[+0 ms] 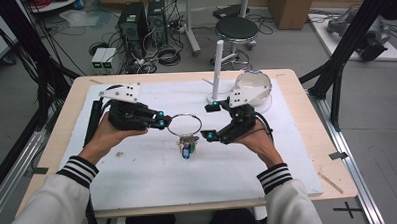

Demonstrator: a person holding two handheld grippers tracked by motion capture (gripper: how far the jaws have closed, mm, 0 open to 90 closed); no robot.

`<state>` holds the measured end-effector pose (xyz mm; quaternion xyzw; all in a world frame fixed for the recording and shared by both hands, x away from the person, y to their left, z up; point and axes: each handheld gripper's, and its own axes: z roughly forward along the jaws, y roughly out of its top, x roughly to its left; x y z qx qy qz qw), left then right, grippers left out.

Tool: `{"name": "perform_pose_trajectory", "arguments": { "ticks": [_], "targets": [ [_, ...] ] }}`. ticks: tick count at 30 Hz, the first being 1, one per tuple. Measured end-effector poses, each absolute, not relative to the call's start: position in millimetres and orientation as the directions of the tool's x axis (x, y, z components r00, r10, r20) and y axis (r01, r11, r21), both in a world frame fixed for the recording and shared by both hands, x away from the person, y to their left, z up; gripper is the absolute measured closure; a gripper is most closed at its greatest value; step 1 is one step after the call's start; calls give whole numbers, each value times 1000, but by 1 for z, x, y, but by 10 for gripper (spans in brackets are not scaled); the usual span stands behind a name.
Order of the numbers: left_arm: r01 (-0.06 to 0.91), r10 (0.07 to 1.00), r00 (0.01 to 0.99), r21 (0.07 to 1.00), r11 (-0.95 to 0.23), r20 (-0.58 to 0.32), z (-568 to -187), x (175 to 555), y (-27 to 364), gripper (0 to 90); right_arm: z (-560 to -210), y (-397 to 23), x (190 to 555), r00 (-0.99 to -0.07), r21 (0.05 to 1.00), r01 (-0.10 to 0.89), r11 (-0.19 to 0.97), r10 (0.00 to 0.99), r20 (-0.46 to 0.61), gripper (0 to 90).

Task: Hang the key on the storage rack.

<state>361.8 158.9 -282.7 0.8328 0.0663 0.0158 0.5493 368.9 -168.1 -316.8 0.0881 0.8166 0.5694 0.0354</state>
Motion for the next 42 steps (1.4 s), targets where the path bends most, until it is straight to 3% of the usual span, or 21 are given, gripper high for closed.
{"name": "perform_pose_trajectory", "arguments": {
  "ticks": [5,10,22,28,42],
  "targets": [
    [88,124,991,915,-395,-41,-283,361,159,875,-316,-166,369,-985,937,96,335,165,41,335],
    [88,120,992,918,-388,-45,-283,362,159,875,-317,-164,369,-987,935,108,338,151,60,395],
    [84,111,993,914,-398,-43,-284,361,157,875,-318,-160,370,-993,935,92,344,107,58,640],
    [80,105,994,910,-406,-40,-284,362,157,874,-315,-159,366,-994,932,48,360,106,10,864],
    [68,124,992,913,-403,-19,-287,361,165,870,-313,-151,363,-993,925,82,372,110,44,879]
  ]
}}
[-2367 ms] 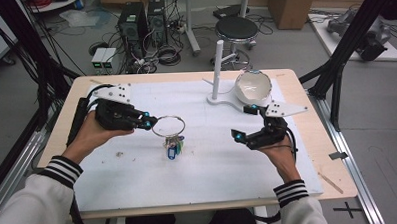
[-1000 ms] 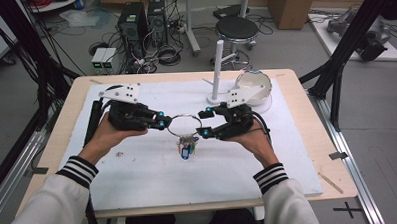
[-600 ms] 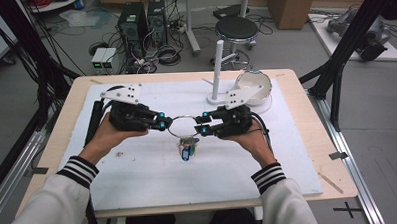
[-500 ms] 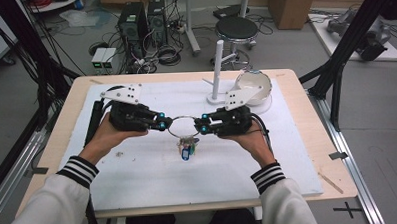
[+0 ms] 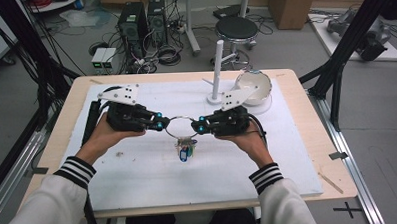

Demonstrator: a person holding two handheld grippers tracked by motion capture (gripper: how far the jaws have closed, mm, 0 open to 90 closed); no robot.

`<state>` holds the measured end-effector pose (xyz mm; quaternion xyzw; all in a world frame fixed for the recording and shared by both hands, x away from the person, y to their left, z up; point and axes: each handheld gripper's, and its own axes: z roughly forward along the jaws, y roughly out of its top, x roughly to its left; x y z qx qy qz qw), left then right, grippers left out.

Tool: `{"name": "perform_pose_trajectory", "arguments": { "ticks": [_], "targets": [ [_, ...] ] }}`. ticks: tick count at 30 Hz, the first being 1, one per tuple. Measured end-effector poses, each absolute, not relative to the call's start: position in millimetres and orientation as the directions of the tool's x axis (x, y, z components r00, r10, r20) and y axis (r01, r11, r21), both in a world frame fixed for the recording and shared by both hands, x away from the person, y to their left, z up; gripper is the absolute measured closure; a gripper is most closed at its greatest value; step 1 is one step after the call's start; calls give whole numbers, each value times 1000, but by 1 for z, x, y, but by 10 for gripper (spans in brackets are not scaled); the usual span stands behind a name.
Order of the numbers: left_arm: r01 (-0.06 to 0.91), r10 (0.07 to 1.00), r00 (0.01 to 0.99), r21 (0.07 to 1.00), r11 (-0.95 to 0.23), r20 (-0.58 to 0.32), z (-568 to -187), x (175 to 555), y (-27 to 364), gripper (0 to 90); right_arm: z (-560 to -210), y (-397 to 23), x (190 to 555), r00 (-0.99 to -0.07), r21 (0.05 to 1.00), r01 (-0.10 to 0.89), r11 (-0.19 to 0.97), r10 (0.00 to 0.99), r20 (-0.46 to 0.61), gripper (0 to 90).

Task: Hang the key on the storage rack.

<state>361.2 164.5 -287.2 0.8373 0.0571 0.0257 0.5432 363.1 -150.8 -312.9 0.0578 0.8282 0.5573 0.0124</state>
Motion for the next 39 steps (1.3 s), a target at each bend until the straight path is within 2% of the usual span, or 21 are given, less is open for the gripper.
{"name": "perform_pose_trajectory", "arguments": {
  "ticks": [4,7,10,16,18,20,23,39],
  "targets": [
    [23,157,987,921,-389,41,-296,359,168,844,-311,-149,363,-994,922,73,381,106,35,880],
    [48,206,978,914,-403,40,-301,359,172,683,-309,-151,365,-992,927,91,363,113,54,880],
    [52,298,952,915,-400,76,-307,356,179,509,-306,-158,370,-987,928,114,353,144,67,881],
    [128,409,912,930,-344,26,-322,352,196,293,-297,-176,381,-973,929,148,339,217,76,880],
    [151,439,899,934,-325,7,-328,350,202,158,-294,-183,387,-966,929,164,331,247,82,880],
    [166,465,886,937,-307,-5,-333,346,204,60,-292,-189,391,-958,930,184,319,272,96,880],
    [157,477,879,943,-293,2,-343,339,211,18,-289,-199,399,-945,930,208,303,307,111,880],
    [152,576,817,974,-169,-27,-396,302,251,17,-293,-230,437,-868,915,303,266,473,150,880]
  ]
}}
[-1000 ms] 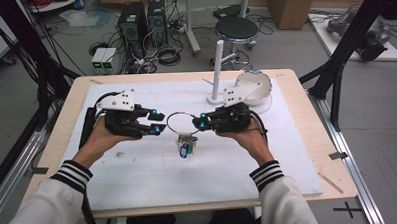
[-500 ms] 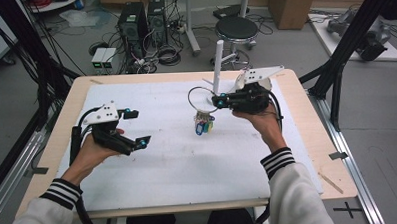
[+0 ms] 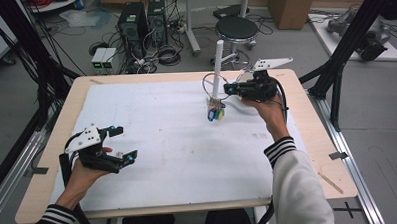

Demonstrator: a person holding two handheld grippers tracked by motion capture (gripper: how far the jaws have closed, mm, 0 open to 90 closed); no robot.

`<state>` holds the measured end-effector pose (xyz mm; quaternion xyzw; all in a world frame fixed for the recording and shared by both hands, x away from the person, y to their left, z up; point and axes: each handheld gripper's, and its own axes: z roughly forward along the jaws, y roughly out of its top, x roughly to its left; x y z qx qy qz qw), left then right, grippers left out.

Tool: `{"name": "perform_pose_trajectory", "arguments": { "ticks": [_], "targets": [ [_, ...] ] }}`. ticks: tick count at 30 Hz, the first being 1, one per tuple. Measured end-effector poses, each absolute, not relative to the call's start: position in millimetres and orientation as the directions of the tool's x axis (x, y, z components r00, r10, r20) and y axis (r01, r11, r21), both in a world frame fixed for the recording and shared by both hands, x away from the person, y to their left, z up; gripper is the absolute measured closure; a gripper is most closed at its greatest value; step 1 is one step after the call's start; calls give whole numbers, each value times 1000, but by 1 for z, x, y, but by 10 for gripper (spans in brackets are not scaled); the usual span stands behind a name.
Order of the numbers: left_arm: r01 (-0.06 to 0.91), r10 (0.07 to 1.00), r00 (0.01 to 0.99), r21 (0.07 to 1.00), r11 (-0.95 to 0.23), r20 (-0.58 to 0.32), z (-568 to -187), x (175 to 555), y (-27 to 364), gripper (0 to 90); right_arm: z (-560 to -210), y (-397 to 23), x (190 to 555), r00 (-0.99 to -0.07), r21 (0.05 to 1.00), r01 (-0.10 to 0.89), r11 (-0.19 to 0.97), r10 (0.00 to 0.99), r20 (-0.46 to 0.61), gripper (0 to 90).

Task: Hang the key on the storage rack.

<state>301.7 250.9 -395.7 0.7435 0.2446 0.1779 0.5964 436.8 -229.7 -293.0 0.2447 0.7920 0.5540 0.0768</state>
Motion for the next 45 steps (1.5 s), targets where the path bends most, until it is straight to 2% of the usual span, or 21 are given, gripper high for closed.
{"name": "perform_pose_trajectory", "arguments": {
  "ticks": [5,15,24,36,45],
  "targets": [
    [143,598,801,982,-124,-41,-410,291,259,17,-300,-235,448,-844,912,323,253,512,157,880],
    [163,648,758,984,-70,-80,-438,277,274,17,-315,-241,467,-777,886,423,191,579,247,880],
    [141,658,749,989,-32,-86,-446,273,282,17,-326,-242,478,-733,862,485,149,607,307,880],
    [95,671,739,995,-16,-60,-450,268,284,17,-338,-240,490,-698,848,511,138,642,316,879],
    [98,676,734,995,-4,-70,-450,269,285,17,-345,-238,495,-663,836,535,119,673,328,879]
  ]
}}
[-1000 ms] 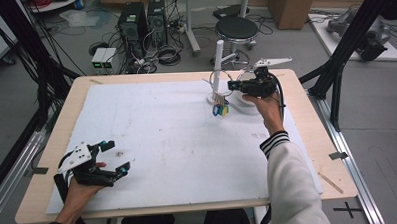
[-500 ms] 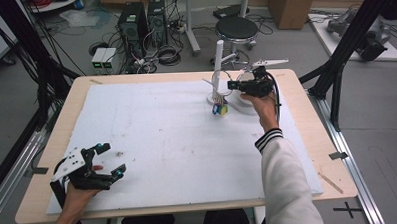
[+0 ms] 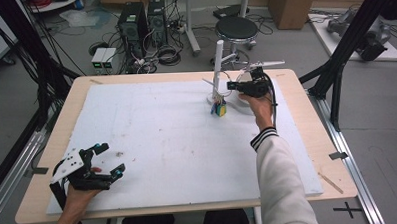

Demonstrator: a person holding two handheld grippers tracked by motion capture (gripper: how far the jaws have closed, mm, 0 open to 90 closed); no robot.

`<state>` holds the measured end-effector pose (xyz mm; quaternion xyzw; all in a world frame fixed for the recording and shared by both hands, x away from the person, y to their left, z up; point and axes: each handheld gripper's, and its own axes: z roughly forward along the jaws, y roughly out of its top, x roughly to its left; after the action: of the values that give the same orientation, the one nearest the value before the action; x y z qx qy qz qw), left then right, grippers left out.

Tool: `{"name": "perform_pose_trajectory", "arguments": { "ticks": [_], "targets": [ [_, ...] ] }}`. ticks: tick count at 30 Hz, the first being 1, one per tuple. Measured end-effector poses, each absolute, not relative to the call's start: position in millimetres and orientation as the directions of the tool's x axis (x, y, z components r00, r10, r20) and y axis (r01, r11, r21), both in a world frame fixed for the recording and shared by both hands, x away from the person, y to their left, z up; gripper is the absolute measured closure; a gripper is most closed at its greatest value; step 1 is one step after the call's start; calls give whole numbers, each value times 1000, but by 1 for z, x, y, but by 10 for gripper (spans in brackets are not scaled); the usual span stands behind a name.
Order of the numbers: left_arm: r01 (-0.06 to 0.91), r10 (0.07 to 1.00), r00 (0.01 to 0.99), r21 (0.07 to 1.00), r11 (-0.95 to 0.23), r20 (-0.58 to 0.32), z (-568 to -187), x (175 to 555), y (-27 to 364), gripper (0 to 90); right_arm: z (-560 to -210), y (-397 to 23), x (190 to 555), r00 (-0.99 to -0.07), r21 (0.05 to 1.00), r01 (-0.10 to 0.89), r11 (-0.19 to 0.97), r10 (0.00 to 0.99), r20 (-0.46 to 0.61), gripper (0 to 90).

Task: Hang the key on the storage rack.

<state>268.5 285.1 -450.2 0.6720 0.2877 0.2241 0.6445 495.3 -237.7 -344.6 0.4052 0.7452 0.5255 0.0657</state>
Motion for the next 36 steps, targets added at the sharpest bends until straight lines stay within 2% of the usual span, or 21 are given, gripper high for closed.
{"name": "perform_pose_trajectory", "arguments": {
  "ticks": [7,19,26,29,31,34,36],
  "targets": [
    [100,676,733,995,-2,-72,-450,269,285,17,-347,-231,497,-654,836,527,153,702,283,878],
    [99,676,733,995,-1,-72,-450,269,285,17,-349,-227,498,-640,833,531,157,719,272,847],
    [108,676,732,994,9,-86,-451,269,286,17,-344,-228,493,-645,842,513,169,723,248,646],
    [107,679,730,994,2,-80,-450,269,286,17,-338,-230,486,-655,847,497,186,721,226,448],
    [107,679,729,994,7,-83,-450,269,285,17,-334,-231,480,-647,852,488,189,734,208,275],
    [101,680,729,995,-1,-73,-450,269,285,17,-330,-233,472,-659,861,464,209,731,178,116],
    [99,681,729,995,-1,-72,-450,268,284,17,-327,-234,464,-657,866,457,202,734,175,52]
  ]
}}
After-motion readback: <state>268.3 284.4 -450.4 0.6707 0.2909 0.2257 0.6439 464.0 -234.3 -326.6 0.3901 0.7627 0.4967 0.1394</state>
